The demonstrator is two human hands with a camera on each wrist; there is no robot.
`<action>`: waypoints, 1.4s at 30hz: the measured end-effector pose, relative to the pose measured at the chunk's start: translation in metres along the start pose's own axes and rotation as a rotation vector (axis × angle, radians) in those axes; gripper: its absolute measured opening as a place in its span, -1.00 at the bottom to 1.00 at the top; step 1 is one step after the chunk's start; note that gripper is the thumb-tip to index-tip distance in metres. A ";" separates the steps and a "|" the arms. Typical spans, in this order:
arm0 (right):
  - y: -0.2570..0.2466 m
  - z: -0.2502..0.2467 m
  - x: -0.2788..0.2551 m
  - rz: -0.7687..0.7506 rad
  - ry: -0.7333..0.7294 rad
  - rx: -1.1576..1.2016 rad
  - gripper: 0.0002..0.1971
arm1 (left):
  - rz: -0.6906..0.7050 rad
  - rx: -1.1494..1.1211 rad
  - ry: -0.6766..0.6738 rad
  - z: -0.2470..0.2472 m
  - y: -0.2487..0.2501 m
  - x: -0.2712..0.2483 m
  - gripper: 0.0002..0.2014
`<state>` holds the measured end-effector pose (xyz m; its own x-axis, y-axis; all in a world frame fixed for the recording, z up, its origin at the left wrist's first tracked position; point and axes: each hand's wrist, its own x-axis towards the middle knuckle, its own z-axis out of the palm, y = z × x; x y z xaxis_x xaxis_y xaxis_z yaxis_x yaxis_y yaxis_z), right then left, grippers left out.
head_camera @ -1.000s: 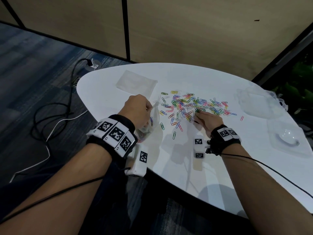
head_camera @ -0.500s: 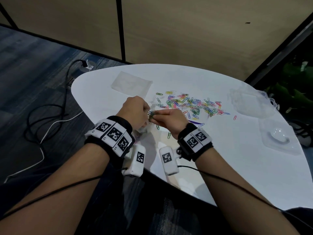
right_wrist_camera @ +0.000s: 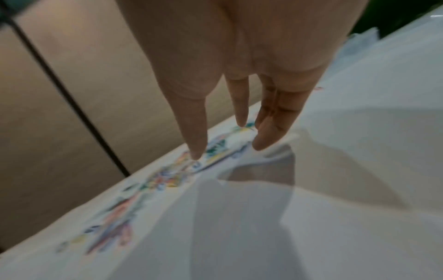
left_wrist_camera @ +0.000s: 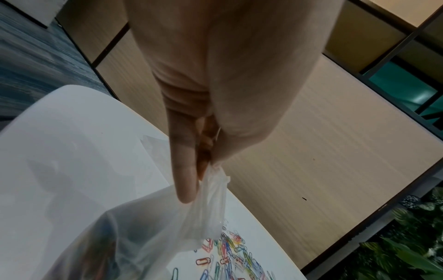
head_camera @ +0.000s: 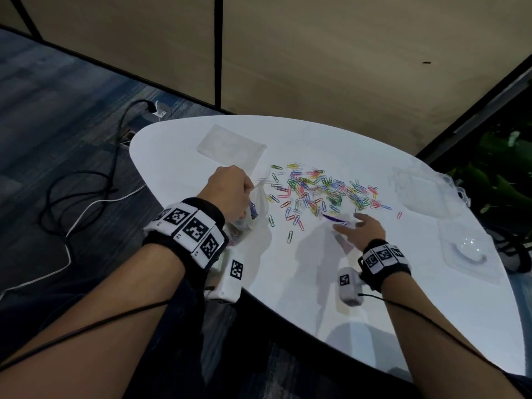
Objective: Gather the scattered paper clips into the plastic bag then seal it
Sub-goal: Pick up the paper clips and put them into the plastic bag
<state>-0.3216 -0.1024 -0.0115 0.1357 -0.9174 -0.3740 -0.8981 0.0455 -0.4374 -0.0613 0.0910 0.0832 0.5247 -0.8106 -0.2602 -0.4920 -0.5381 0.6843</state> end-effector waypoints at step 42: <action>-0.143 0.041 -0.092 -0.190 -0.692 1.072 -0.83 | 0.058 0.068 0.015 -0.002 -0.003 -0.002 -0.72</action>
<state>-0.1884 -0.0087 0.0523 0.7003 -0.5648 -0.4366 -0.1024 0.5258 -0.8444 -0.0596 0.0948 0.0830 0.5041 -0.8375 -0.2109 -0.5673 -0.5052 0.6503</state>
